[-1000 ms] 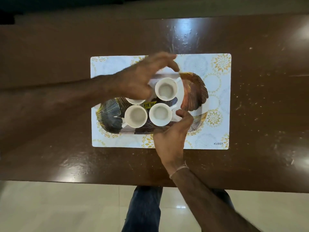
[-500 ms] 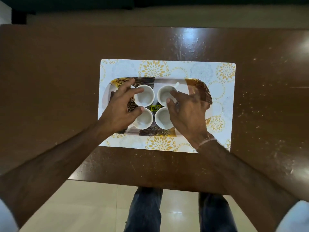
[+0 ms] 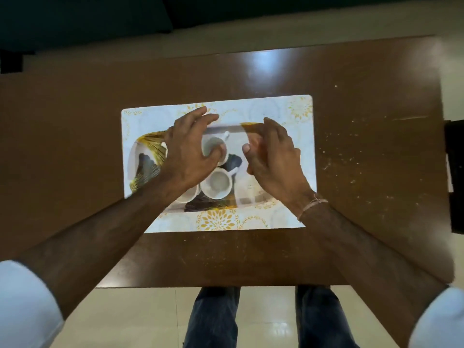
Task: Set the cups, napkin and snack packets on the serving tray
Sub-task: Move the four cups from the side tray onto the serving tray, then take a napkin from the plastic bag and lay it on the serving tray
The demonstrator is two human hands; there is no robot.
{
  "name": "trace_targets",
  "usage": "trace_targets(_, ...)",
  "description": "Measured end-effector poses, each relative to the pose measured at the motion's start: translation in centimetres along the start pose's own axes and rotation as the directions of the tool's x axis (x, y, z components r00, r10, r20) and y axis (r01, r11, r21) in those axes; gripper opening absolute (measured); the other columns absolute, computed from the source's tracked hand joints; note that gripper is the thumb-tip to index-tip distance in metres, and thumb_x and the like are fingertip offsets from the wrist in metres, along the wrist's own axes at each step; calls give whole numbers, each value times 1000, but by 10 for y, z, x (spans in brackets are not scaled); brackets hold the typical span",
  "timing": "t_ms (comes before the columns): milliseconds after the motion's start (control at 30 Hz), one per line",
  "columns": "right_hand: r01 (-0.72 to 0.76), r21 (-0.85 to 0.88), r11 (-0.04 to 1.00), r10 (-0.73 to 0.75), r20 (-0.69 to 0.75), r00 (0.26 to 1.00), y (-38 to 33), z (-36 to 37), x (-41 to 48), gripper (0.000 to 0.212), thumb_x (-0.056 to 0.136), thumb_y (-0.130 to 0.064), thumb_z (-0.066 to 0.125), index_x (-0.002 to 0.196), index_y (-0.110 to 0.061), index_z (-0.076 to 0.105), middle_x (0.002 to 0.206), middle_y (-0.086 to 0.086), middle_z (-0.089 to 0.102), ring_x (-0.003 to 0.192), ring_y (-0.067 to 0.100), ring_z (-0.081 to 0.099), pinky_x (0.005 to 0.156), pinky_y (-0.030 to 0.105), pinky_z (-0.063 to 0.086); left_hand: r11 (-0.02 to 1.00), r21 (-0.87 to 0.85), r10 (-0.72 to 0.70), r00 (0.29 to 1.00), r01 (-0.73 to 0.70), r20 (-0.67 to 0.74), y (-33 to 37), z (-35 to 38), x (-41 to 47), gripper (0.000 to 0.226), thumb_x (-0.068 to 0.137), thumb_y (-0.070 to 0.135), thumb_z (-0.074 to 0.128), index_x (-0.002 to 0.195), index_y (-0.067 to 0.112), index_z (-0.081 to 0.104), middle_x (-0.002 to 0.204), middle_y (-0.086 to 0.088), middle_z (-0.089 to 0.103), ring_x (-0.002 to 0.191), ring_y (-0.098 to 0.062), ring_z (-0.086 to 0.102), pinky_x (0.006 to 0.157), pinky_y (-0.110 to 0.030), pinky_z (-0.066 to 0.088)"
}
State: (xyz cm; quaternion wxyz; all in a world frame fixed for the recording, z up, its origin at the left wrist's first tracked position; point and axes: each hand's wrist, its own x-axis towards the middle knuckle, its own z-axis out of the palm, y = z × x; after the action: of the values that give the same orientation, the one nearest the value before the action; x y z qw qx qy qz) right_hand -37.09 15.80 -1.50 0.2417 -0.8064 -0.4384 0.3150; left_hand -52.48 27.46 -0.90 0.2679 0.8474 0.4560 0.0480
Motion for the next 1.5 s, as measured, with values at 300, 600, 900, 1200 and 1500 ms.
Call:
trace_targets(300, -159, -54, 986, 149, -158, 976, 120, -118, -11, 55, 101, -47, 44, 149, -19, 39, 162, 2, 28, 145, 27, 35, 112, 58, 26, 989, 8, 147, 981, -150, 129, 153, 93, 48, 56, 85, 42, 60, 139, 28, 51, 151, 1, 44, 140, -22, 36, 112, -48, 26)
trace_targets(600, -345, 35, 938, 333, -365, 869, 275, -258, -78, 47, 100, -39, 52, 141, -17, 46, 153, 7, 38, 133, 29, 48, 107, 60, 36, 929, -83, 368, 885, -360, 286, 351, 210, 49, 54, 86, 42, 60, 137, 29, 51, 144, 4, 46, 134, -17, 37, 109, -44, 23)
trace_targets(900, -543, 243, 804, 563, -604, 564, 415, -339, -156, 21, 96, -28, 58, 107, -11, 64, 125, 14, 53, 117, 29, 53, 103, 43, 42, 762, -254, 647, 697, -595, 308, 522, 313, 14, 32, 82, 29, 63, 114, 26, 62, 120, 6, 59, 120, -15, 49, 104, -39, 33)
trace_targets(1200, -16, 999, 43, 970, -38, 240, 469, -359, -157, 45, 88, 4, 53, 130, -11, 41, 124, 14, 64, 108, 27, 67, 90, 42, 56, 750, 12, 548, 631, -661, 549, 595, 403, 7, 64, 79, 49, 71, 132, 21, 47, 129, -7, 51, 121, -28, 48, 100, -44, 41)
trace_targets(1500, -76, 962, 261, 951, -243, 189, 482, -365, -159, 25, 88, 9, 54, 93, -11, 68, 91, 8, 73, 79, 18, 69, 72, 28, 57, 937, -206, 346, 821, -282, 455, 603, 408, 15, 8, 76, 27, 77, 77, 21, 73, 75, 4, 72, 74, -14, 67, 71, -29, 55)
